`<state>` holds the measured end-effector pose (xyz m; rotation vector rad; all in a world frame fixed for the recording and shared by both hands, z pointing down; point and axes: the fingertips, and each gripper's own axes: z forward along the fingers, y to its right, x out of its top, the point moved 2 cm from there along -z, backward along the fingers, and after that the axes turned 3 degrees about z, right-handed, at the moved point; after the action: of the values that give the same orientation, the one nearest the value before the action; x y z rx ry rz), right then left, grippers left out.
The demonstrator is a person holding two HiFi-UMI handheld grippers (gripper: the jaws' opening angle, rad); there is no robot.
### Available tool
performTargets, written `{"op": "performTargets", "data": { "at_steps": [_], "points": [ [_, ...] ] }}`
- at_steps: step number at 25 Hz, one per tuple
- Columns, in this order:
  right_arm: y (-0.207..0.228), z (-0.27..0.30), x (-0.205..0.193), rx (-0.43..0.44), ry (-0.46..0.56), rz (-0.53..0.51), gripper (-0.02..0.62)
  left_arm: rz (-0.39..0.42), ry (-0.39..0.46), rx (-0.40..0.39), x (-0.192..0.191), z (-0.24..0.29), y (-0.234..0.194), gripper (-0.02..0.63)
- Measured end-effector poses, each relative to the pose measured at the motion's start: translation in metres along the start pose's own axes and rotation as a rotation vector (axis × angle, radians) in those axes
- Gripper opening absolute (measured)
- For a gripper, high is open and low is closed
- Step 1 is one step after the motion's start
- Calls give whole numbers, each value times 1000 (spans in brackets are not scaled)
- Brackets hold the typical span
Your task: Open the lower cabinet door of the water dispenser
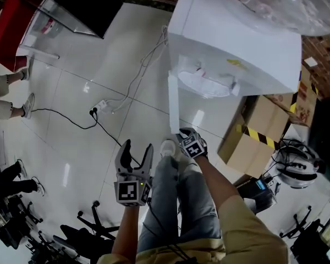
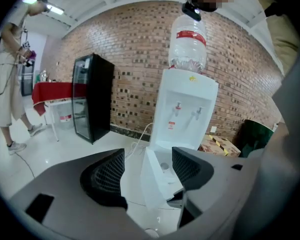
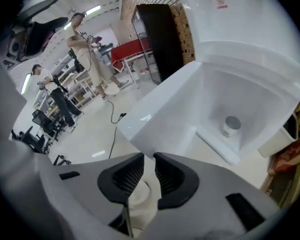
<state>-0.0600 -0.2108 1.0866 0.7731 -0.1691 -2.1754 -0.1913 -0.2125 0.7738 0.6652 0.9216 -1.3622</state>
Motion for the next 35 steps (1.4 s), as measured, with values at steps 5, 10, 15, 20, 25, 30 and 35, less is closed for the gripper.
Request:
{"op": "performTargets", "data": {
  "at_steps": [5, 10, 15, 20, 25, 30, 35],
  "points": [
    [-38, 40, 31, 77, 71, 96, 107, -4, -35, 45, -20, -23, -20, 293],
    [-53, 11, 41, 118, 98, 171, 227, -23, -26, 76, -3, -49, -33, 293],
    [-62, -118, 98, 76, 253, 132, 284, 9, 45, 32, 54, -76, -23, 293],
    [-99, -319, 150, 19, 504, 122, 367, 46, 101, -47, 139, -138, 25, 293],
    [-104, -507, 232, -115, 805, 59, 425, 48, 249, -173, 246, -158, 72, 293],
    [-154, -653, 242, -241, 1051, 23, 492, 128, 315, -245, 313, -213, 111, 293],
    [-180, -749, 248, -414, 1184, -81, 518, 191, 451, -302, 371, -241, 149, 293]
  ]
}}
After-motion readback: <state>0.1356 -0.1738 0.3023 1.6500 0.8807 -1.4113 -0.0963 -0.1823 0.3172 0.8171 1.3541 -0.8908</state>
